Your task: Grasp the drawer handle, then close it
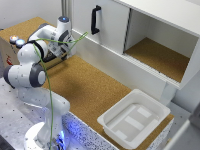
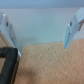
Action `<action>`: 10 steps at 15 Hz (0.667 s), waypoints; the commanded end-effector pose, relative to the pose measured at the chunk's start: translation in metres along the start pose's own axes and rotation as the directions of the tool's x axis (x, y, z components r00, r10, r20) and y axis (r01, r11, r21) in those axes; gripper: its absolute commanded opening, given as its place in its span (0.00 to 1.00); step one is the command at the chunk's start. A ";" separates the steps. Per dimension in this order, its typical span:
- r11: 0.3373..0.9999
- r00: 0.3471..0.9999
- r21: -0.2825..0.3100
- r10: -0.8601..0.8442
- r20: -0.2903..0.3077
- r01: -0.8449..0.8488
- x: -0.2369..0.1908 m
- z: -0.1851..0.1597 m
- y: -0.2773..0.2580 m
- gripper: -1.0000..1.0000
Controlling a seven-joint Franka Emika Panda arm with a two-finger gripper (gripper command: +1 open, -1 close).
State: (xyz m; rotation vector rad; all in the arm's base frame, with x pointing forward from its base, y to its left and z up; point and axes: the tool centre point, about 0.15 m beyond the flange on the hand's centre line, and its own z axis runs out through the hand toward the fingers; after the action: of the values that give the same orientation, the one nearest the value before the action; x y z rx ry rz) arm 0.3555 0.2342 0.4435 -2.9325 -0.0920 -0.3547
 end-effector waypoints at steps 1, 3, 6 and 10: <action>0.987 0.992 -0.150 -0.036 0.117 0.054 0.077 -0.068 0.007 1.00; 0.982 0.994 -0.188 -0.011 0.109 0.032 0.098 -0.087 0.016 1.00; 0.978 0.995 -0.210 0.000 0.097 0.020 0.121 -0.113 0.024 1.00; 0.976 0.997 -0.218 0.024 0.078 -0.006 0.146 -0.128 0.031 1.00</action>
State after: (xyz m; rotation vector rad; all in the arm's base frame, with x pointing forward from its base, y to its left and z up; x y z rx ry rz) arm 0.4247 0.1897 0.5517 -3.0434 -0.0870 -0.4690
